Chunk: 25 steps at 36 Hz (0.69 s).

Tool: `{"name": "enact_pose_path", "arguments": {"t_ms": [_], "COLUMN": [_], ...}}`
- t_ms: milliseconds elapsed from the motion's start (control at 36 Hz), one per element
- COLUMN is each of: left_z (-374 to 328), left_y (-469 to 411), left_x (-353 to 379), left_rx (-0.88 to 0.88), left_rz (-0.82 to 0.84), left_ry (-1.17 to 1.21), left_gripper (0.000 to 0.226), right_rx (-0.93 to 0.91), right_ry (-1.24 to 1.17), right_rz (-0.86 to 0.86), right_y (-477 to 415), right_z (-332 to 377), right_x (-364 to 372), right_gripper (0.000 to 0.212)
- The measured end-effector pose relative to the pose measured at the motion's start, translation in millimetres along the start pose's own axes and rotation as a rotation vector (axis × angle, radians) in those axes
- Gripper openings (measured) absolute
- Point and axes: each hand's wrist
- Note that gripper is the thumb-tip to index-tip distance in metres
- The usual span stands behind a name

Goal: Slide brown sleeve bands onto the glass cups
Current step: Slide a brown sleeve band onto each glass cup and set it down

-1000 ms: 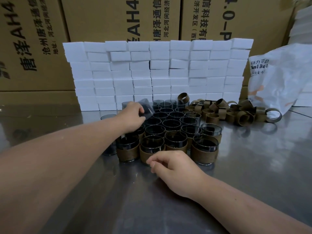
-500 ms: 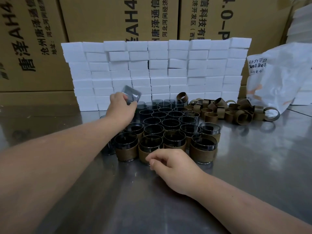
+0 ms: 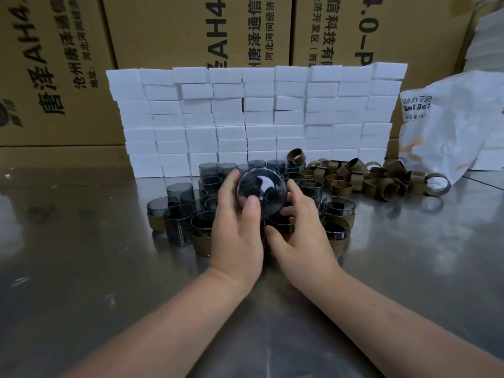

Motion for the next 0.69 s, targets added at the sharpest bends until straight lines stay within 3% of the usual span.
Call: {"name": "enact_pose_path", "arguments": {"t_ms": [278, 500, 583, 695], "left_z": [7, 23, 27, 25], "left_y": [16, 8, 7, 9], "left_x": [-7, -8, -6, -6], "left_rx": [0.011, -0.047, -0.066, -0.042], "left_rz": [0.306, 0.253, 0.227, 0.233], "left_ry": [-0.046, -0.049, -0.028, -0.046], "left_gripper": [0.075, 0.09, 0.093, 0.08], "right_rx": [0.034, -0.001, -0.021, -0.12], "right_ry": [0.026, 0.099, 0.117, 0.139], "right_rz": [0.076, 0.061, -0.014, -0.276], "right_y": [-6, -4, -3, -17], "right_z": [1, 2, 4, -1], "right_x": [-6, -11, -12, -33], "right_gripper": [0.056, 0.047, 0.043, 0.035]}}
Point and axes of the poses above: each hand's wrist, its own y-axis away from the middle knuckle, its own x-axis out of the palm, z = x × y, and after that the axes turned 5 degrees about -y, right-handed
